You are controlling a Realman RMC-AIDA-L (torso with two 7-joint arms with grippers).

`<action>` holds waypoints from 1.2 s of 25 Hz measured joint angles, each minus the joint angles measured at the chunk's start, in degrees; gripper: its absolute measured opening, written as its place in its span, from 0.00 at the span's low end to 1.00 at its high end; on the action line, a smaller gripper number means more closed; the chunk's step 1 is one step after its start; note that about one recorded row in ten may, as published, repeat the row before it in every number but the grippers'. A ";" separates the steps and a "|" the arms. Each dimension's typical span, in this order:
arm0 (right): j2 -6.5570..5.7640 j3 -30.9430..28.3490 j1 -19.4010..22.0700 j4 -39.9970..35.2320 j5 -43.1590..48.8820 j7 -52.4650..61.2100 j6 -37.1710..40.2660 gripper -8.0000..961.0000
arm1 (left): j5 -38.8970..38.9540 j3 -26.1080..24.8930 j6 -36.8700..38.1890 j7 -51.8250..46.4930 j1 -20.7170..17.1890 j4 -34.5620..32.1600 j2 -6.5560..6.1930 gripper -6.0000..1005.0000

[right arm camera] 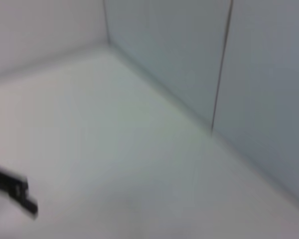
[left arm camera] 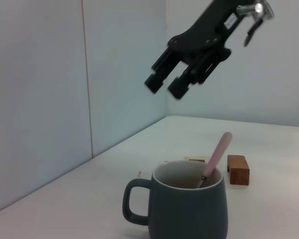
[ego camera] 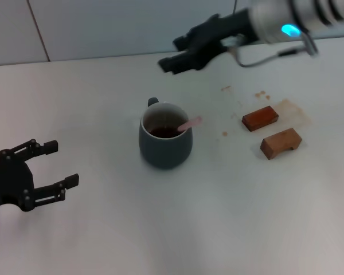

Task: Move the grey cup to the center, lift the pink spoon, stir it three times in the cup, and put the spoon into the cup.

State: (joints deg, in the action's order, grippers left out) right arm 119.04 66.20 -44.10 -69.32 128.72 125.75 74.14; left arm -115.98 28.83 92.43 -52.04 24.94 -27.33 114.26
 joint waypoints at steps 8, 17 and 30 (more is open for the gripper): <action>-0.16 -9.92 14.62 13.00 -27.17 -24.45 -5.85 0.63 | 0.21 -0.14 -0.34 -1.18 1.29 0.00 0.01 0.84; -2.07 -16.52 18.86 24.00 -32.62 -43.16 2.32 0.77 | 0.24 -0.51 -0.22 -4.23 4.31 -0.02 -0.34 0.84; -10.61 -16.90 11.62 23.18 -9.78 -37.10 17.29 0.86 | -7.40 8.02 -0.26 -24.79 18.28 -5.93 -5.84 0.84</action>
State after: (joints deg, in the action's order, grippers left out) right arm 108.43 49.30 -32.49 -46.15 118.95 88.66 91.43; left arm -123.38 36.85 92.18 -76.83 43.22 -33.26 108.42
